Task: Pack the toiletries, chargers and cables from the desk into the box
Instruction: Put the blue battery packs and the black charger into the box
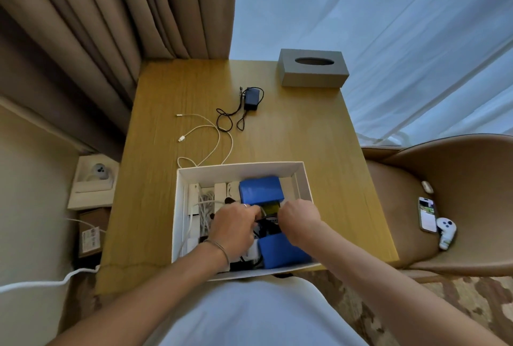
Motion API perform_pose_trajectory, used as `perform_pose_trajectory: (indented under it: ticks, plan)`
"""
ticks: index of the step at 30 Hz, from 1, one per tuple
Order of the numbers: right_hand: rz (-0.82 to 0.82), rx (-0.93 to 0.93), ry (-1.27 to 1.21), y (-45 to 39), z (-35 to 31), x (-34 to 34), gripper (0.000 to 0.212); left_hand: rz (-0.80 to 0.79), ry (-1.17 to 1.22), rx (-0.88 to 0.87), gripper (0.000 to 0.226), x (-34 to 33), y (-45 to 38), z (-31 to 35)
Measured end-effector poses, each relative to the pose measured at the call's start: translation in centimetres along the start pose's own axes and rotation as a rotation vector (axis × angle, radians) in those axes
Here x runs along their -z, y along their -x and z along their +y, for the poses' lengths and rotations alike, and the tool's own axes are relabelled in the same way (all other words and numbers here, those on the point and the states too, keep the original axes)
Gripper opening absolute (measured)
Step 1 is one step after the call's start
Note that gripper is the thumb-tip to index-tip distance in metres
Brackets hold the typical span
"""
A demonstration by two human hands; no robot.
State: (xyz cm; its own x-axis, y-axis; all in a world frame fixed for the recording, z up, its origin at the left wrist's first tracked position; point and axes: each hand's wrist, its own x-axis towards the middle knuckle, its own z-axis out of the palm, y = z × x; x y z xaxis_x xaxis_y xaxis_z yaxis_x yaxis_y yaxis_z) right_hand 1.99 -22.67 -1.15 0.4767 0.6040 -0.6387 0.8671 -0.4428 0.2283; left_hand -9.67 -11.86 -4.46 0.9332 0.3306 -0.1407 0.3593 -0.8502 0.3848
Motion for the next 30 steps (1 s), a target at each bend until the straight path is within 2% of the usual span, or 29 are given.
perform_pose_trajectory:
  ticks: [3,5,7,12,17,24,30]
  plan:
    - [-0.007,0.016,-0.052,-0.1,0.0,0.1,0.015,-0.015,-0.029,-0.038,0.008,0.1,-0.4,0.2]
    - [0.082,0.037,-0.134,0.0,0.4,0.8,0.013,-0.015,0.001,-0.027,0.011,0.7,-0.7,0.2]
    - [0.187,0.067,-0.225,-0.2,1.4,2.1,0.021,0.023,0.043,-0.012,0.013,1.9,-1.3,0.2]
    - [0.412,0.059,-0.757,-2.6,5.7,6.4,0.020,0.180,0.196,0.072,0.013,6.3,-4.8,-0.8]
    - [0.564,-0.045,-1.152,-7.5,9.6,9.5,0.019,0.174,0.260,0.210,0.015,9.3,-11.9,-2.3]
    - [0.531,-0.096,-1.320,-14.7,13.3,10.5,0.024,0.092,0.274,0.459,0.020,8.9,-23.2,-4.5]
    - [0.484,-0.073,-1.378,-19.0,15.4,8.6,0.023,0.098,0.208,0.557,0.021,6.2,-31.6,-6.0]
